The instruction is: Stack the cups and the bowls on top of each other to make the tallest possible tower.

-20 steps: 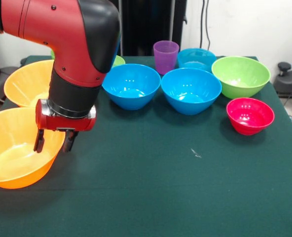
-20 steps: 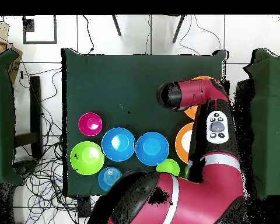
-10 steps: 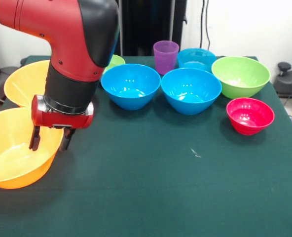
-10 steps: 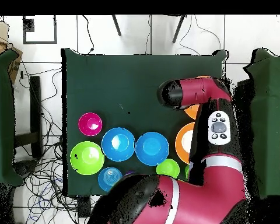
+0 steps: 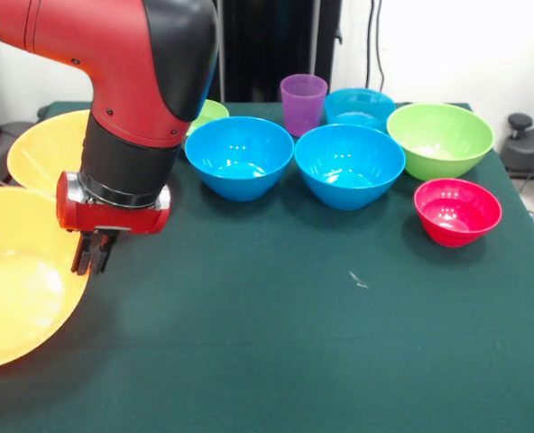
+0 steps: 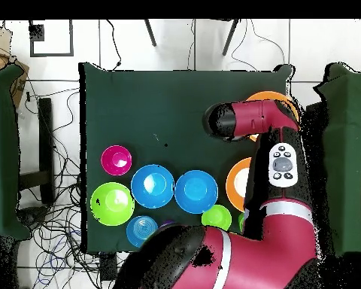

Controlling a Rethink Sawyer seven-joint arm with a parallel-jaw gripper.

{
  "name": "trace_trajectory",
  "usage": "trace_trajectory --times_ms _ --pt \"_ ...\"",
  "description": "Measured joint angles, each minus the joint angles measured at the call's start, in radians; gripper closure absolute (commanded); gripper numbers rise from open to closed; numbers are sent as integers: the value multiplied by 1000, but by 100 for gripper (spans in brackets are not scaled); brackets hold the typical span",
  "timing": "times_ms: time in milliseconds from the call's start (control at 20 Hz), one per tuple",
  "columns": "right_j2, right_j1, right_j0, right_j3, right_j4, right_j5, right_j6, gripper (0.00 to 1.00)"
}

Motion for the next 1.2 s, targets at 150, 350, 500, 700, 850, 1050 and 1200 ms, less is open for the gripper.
trace_trajectory --times_ms 150,350,500,700,850,1050,1200 --pt "0 0 0 0 0 0 0 100" --pt "0 0 0 1 0 0 0 100" --pt "0 0 0 4 0 0 0 100" --pt "0 0 0 9 0 0 0 100" --pt "0 -2 0 17 3 0 0 100" --pt "0 -12 0 39 14 0 0 100" --pt "0 -26 0 64 34 0 0 100"
